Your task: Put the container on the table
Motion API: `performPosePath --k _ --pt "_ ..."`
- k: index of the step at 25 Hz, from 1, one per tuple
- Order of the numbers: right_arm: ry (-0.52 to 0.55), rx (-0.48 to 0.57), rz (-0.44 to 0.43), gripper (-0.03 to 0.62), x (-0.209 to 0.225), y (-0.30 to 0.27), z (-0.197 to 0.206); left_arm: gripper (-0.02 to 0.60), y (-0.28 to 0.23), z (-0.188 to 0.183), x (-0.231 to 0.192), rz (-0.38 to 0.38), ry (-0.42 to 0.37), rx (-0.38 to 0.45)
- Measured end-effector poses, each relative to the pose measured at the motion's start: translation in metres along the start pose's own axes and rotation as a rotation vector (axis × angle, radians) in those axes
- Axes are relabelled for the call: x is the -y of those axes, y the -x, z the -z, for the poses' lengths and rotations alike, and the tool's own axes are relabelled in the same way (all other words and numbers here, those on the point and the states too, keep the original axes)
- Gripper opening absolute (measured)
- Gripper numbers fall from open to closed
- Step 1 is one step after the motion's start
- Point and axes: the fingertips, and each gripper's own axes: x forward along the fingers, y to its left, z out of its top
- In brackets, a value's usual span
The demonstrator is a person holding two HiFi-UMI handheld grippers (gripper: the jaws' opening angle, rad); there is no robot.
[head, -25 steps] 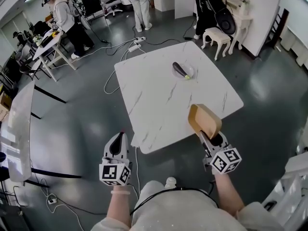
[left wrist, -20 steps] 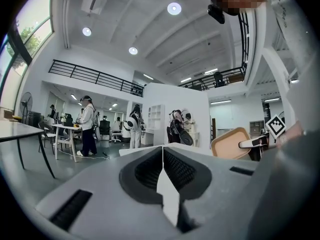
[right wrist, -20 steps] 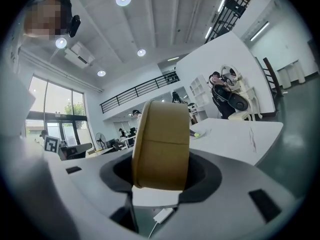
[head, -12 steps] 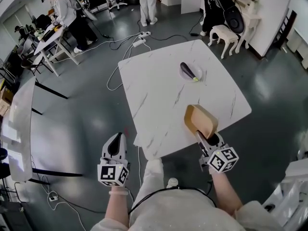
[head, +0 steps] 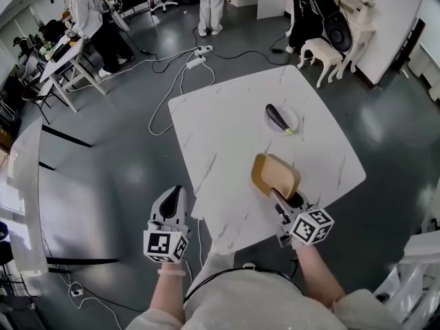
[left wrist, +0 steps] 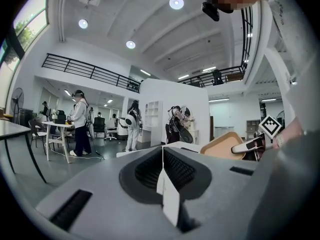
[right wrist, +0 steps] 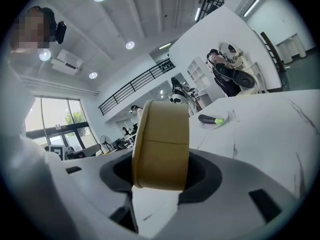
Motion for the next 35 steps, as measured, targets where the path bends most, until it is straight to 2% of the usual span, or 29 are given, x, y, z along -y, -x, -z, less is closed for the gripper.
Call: performPosePath --k 14,21,26,31,35 --pt "-0.311 -0.14 -0.037 0.221 -0.016 -0.1 0.019 0.008 -0.09 0.008 -0.033 0.147 0.029 -0.036" --pt "-0.463 -0.188 -0.069 0.221 -0.025 -0.127 0.033 0.008 -0.103 0.014 -0.054 0.173 0.039 -0.05" --pt "-0.596 -0.204 -0.048 0.221 -0.02 -0.134 0.042 0.008 -0.109 0.022 -0.056 0.212 0.051 -0.06" --pt "-0.663 -0.219 -0.023 0.222 -0.012 -0.137 0.05 0.008 -0.11 0.023 -0.06 0.223 0.049 -0.054" --pt "-0.683 -0.22 -0.032 0.278 -0.01 -0.138 0.048 0.008 -0.109 0.016 -0.066 0.21 0.04 -0.037"
